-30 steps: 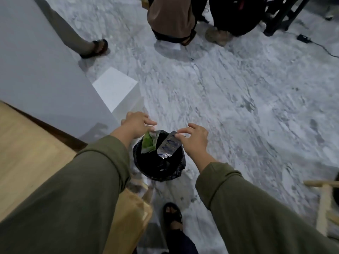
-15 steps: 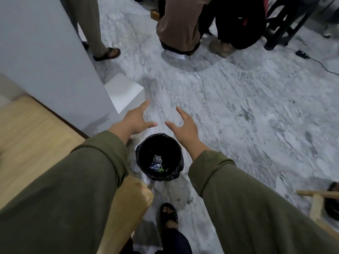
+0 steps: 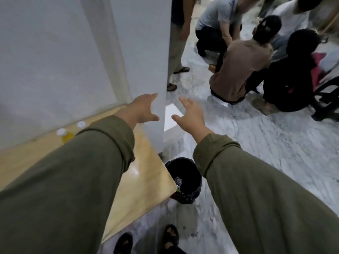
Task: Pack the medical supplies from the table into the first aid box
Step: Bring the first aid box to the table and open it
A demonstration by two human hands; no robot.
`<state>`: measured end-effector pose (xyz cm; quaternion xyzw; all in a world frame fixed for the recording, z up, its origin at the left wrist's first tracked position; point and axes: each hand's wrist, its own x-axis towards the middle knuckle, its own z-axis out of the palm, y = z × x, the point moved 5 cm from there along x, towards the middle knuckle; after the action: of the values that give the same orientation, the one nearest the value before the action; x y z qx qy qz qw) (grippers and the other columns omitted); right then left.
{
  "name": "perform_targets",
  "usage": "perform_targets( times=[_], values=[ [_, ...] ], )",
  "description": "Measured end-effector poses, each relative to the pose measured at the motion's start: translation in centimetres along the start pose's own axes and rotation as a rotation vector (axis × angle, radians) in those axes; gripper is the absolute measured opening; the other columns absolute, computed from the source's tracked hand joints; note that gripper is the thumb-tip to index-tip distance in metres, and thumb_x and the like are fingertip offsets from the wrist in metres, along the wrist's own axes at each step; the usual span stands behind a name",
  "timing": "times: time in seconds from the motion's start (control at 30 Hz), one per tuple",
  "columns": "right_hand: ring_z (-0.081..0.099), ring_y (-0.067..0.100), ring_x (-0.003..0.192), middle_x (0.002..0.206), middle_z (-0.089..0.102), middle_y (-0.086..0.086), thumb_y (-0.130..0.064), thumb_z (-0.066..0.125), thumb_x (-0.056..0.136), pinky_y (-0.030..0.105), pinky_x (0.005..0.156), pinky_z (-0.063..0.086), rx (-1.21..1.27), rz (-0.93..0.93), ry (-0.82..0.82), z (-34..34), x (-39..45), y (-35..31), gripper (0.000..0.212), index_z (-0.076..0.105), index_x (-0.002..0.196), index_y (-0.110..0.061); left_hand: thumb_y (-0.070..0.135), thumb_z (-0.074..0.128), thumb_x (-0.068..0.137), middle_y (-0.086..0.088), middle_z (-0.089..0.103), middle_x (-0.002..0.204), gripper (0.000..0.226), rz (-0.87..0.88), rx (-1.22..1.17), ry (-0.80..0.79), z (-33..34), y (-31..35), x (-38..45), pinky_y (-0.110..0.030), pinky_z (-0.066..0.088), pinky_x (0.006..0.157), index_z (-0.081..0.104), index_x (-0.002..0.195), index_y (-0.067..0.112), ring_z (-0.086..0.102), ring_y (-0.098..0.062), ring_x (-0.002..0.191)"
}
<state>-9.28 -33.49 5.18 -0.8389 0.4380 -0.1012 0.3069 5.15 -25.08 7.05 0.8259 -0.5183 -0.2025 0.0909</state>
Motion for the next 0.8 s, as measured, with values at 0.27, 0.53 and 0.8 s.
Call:
perform_targets(
  times=[0.27,0.53,0.8],
  values=[
    [0.016,0.023,0.143,0.155,0.018,0.008,-0.032,0.060,0.086,0.044,0.116,0.022,-0.045,-0.302,-0.104,1.6,-1.2,-12.6,0.068,0.026,0.145,-0.027,0.038,0.075,0.075,-0.010,0.017,0.157,0.099,-0.279,-0.026,0.224,-9.2,-8.5,-10.1,-0.039,0.019,0.117,0.012,0.149,0.021,0.015,-0.027,0.145],
    [0.018,0.023,0.143,0.155,0.019,0.006,-0.028,0.059,0.085,0.044,0.115,0.024,-0.072,-0.480,-0.224,6.6,-4.8,-21.5,0.066,0.029,0.144,-0.028,0.036,0.076,0.074,-0.008,0.020,0.156,0.096,-0.501,-0.060,0.307,-11.7,-16.3,-20.5,-0.041,0.023,0.116,0.016,0.149,0.023,0.017,-0.026,0.144],
    [0.017,0.021,0.143,0.155,0.021,0.005,-0.029,0.059,0.085,0.042,0.113,0.023,-0.087,-0.600,-0.300,13.3,-8.5,-29.9,0.065,0.030,0.143,-0.029,0.036,0.076,0.074,-0.007,0.021,0.156,0.097,-0.635,-0.087,0.330,-11.9,-24.0,-28.4,-0.043,0.022,0.116,0.017,0.149,0.023,0.018,-0.027,0.144]
  ],
)
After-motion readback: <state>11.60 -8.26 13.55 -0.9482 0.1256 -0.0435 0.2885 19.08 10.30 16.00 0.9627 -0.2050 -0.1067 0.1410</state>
